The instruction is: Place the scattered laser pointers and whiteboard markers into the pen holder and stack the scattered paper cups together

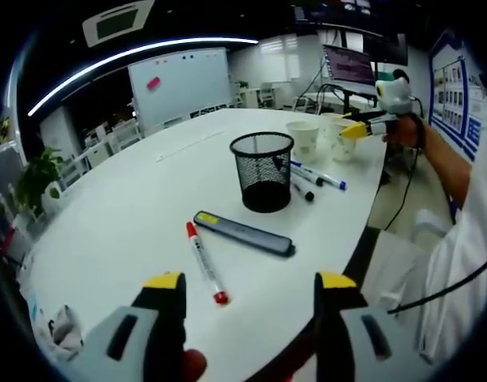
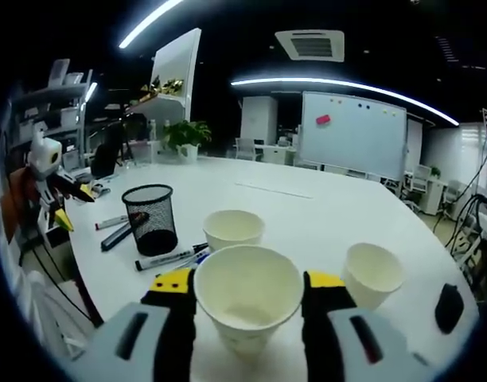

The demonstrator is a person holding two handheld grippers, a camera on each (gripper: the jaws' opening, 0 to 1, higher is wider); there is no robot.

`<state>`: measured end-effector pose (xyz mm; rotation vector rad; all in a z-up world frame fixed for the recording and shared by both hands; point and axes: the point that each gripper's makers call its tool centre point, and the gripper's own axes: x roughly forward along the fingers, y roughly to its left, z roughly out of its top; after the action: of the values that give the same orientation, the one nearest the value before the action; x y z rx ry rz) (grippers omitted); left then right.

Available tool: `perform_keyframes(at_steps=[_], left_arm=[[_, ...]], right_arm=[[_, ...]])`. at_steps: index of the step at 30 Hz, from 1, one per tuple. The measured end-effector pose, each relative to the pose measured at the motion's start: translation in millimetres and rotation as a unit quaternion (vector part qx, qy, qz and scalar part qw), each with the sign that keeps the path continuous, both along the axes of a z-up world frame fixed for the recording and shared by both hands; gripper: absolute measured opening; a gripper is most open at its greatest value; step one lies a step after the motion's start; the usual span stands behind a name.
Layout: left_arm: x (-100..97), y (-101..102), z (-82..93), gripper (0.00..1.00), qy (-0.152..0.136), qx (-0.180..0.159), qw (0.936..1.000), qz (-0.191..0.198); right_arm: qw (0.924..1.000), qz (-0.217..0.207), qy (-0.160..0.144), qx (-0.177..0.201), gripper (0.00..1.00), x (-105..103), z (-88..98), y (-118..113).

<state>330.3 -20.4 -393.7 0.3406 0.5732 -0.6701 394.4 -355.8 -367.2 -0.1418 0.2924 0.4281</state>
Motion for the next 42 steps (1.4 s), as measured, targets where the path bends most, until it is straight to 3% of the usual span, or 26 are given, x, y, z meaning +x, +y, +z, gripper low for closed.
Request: perform_keyframes(at_steps=[42], left_arm=[[1.4, 0.3, -1.1, 0.65, 0.000, 0.009, 0.9999, -0.004]], right_arm=[[0.9996, -0.008, -0.019, 0.021, 0.52, 5.9, 18.8, -2.7]])
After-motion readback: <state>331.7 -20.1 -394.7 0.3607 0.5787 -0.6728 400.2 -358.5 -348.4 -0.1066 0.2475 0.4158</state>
